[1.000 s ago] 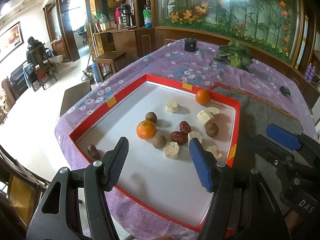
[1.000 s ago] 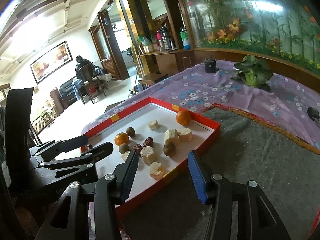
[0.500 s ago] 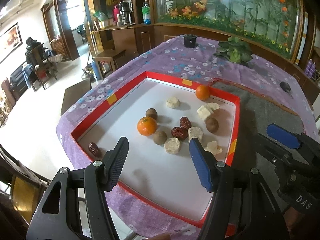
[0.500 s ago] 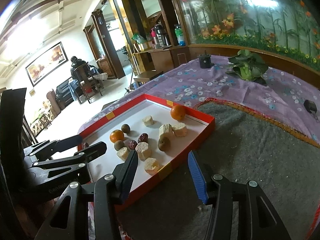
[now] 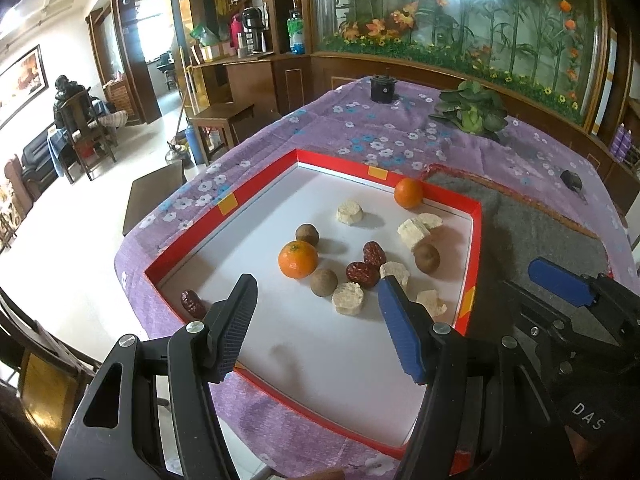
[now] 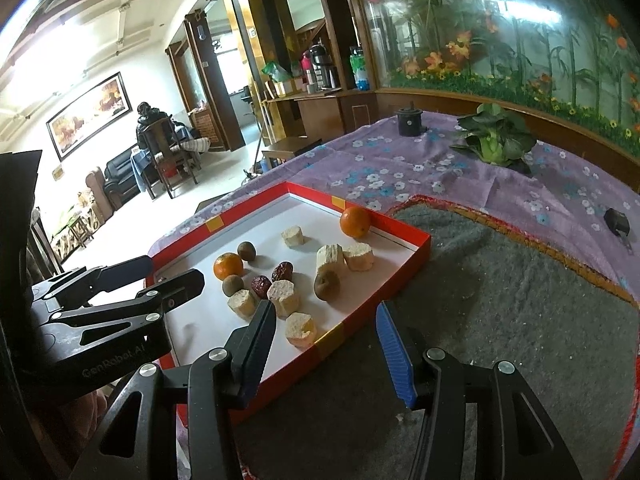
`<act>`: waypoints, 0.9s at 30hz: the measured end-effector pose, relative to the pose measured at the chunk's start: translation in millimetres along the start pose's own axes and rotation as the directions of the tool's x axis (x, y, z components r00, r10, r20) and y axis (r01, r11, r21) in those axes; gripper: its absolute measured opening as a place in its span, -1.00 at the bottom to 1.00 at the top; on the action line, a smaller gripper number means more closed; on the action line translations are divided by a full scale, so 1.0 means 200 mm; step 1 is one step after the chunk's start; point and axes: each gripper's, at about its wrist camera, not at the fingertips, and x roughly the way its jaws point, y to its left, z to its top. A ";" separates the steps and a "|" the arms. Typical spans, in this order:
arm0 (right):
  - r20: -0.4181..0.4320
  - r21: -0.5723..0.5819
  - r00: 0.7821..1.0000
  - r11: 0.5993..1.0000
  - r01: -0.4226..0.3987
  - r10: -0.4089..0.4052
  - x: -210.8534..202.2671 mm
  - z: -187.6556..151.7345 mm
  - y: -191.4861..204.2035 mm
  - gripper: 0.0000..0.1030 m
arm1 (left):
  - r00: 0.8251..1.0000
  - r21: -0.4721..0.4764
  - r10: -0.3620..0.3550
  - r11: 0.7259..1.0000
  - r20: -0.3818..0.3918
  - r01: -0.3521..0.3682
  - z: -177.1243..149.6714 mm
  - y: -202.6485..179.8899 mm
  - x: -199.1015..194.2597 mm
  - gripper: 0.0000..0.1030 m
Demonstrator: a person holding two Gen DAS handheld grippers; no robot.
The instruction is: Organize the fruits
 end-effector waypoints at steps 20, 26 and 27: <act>-0.019 -0.003 1.000 1.000 -0.002 0.002 0.03 -0.01 0.00 -0.02 | 1.000 -0.006 -0.002 1.000 -0.025 0.002 -0.01 0.00 0.03 0.24; -0.030 -0.012 1.000 1.000 -0.001 0.000 0.04 0.00 0.00 -0.02 | 1.000 -0.012 0.003 1.000 -0.030 -0.004 0.00 0.00 0.03 0.24; -0.030 -0.011 1.000 1.000 -0.003 0.002 0.04 0.00 0.00 -0.02 | 1.000 -0.013 0.003 1.000 -0.031 -0.004 0.01 0.01 0.03 0.24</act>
